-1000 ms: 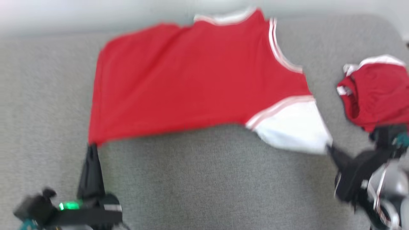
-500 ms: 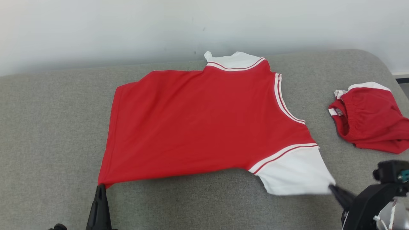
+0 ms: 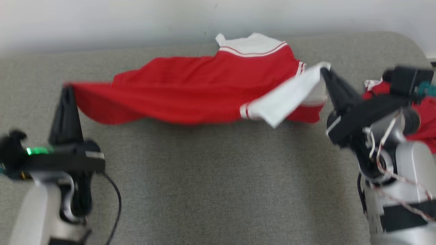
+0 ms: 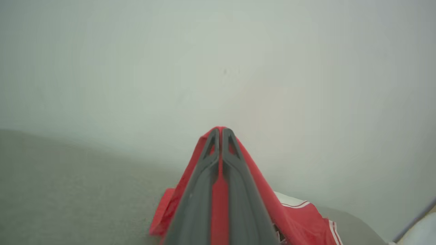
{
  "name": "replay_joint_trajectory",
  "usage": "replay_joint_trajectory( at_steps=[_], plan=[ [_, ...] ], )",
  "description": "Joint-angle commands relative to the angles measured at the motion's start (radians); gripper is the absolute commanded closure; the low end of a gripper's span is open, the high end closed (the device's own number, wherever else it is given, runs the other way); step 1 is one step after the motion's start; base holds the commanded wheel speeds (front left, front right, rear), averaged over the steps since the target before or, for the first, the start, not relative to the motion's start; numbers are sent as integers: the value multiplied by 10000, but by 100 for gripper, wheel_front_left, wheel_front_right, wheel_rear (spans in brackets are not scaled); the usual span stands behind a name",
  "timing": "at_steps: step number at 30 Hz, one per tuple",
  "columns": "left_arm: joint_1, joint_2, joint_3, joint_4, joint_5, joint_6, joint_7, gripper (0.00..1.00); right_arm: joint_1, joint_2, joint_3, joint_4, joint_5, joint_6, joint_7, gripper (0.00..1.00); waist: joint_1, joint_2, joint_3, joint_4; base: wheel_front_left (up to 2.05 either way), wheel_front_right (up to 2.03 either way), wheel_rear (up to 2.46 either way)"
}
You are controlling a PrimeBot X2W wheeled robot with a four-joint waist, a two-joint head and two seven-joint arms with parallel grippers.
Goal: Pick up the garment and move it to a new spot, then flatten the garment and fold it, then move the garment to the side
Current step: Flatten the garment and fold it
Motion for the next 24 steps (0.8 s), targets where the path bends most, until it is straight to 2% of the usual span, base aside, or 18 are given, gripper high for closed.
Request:
replay_joint_trajectory(
  at_steps=[1,7,8,10,16,24],
  plan=[
    [-529,89,30,155,121,39,47,100,-455,-103,49,286,66,5,-261,100,-1,-1,735,24,0,0,0],
    [-3668,627,52,1242,148,52,608,100,-3662,-317,887,2288,95,5,-1666,100,-1,-1,2650,-254,0,0,0],
    [-4701,887,33,1483,173,4,854,100,-4811,-326,1062,2938,182,5,-2197,100,-1,-1,3321,-402,0,0,0],
    [-5699,1130,44,1629,256,-2,1031,100,-5899,-430,1199,3544,36,5,-2685,100,-1,-1,3997,-524,0,0,0],
    [-8194,1521,-255,1959,685,13,1166,100,-8615,-215,660,5327,-182,7,-4237,100,-1,-1,5129,-649,0,0,0],
    [-11052,1489,-184,1383,744,-99,49,100,-11435,-10,-388,6371,-1481,5,-6754,100,-1,-1,5930,-632,0,0,0]
  ],
)
